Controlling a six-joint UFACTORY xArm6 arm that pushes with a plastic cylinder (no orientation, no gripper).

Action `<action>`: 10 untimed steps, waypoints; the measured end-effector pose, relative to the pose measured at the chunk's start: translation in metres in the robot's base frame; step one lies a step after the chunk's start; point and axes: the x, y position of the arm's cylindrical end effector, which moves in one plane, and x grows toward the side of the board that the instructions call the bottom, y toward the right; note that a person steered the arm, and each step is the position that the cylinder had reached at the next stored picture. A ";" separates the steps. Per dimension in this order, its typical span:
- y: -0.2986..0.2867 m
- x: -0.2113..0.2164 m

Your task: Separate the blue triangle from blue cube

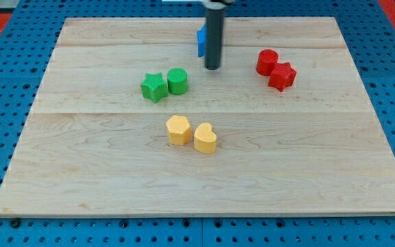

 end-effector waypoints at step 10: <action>0.030 -0.100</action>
